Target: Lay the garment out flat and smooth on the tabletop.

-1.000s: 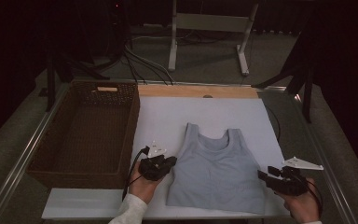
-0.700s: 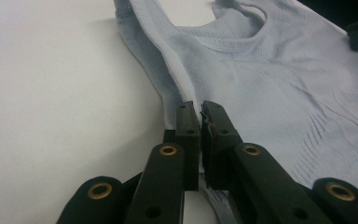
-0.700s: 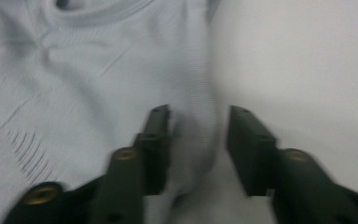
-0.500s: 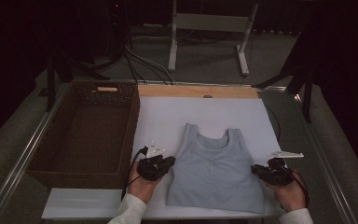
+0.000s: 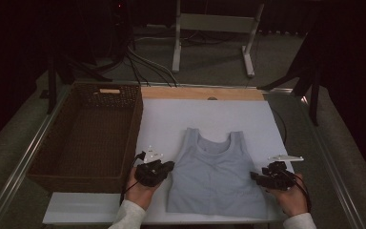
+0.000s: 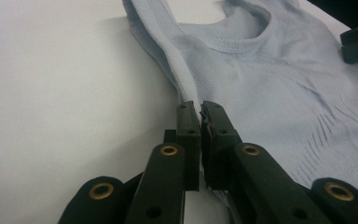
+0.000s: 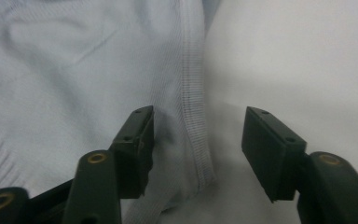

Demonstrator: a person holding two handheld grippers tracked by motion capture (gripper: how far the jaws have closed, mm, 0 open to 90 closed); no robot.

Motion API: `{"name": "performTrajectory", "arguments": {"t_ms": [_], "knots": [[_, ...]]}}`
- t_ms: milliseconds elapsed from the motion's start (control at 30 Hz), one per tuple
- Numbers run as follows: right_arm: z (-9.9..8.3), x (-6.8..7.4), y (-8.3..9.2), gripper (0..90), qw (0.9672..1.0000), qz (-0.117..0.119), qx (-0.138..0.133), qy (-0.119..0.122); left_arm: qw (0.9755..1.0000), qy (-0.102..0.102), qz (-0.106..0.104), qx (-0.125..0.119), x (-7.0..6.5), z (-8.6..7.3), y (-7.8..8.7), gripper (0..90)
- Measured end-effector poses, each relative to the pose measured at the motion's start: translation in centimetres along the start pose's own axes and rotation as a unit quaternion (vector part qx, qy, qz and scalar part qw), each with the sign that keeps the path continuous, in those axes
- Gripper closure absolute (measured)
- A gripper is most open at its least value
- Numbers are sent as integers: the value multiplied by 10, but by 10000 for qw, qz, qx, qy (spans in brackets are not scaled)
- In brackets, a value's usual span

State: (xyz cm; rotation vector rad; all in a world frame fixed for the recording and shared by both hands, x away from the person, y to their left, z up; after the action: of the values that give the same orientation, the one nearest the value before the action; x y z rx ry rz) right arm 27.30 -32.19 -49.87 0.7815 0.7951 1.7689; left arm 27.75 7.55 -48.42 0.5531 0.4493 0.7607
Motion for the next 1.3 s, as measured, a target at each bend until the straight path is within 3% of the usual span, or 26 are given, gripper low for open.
{"name": "performTrajectory", "arguments": {"t_ms": [400, 433, 533, 600, 667, 733, 833, 1033, 1067, 1100, 1167, 1300], "knots": [[-1, 2, -7, 629, 9988, 279, 373, -115, 10000, -39, 1, 10, -2, 2, -3, 871], [-1, 2, -7, 689, 9986, 340, 385, -78, 10000, -37, 0, 11, -2, 2, -3, 871], [-1, 3, -5, 758, 9984, 426, 384, -26, 10000, -35, -2, 8, -2, 2, -3, 871], [0, 5, -4, 724, 9986, 373, 368, 46, 10000, -37, 1, -3, -2, 2, -3, 871], [-1, 6, -3, 534, 9992, 225, 302, 129, 10000, -31, 2, -6, -2, 2, -2, 871], [-2, 6, -2, 427, 9994, 169, 271, 137, 10000, -28, 3, -5, -2, 1, -2, 871], [-3, 6, -3, 376, 9995, 107, 287, 94, 10000, -30, 2, -5, -2, 1, -3, 871], [-4, 6, -7, 537, 9981, 366, 496, 45, 10000, -40, -17, 2, -4, 1, -4, 871], [-3, 7, -7, 664, 9973, 493, 539, 66, 10000, -34, -20, 5, -4, 1, -4, 871], [-3, 7, -7, 703, 9969, 563, 546, 83, 10000, -48, -20, 18, -4, 1, -4, 871], [-2, 7, -5, 767, 9968, 566, 550, 121, 10000, -50, -39, 20, -5, 2, -5, 871], [-1, 4, 1, 793, 9980, 449, 431, 105, 9999, -70, -72, 27, -8, 2, -7, 871]]}}
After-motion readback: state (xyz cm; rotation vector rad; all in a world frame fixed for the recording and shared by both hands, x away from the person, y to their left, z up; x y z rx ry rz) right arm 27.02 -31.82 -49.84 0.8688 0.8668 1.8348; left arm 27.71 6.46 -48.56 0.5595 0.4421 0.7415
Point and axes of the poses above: each handheld gripper's, and its own axes: y roughly backward along the jaws, z roughly out of its top, x roughly to its left, the point moved 1 cm from there along -y, roughly forward along the jaws, and after that the axes turned 3 degrees about -y, right-handed, at the moved point
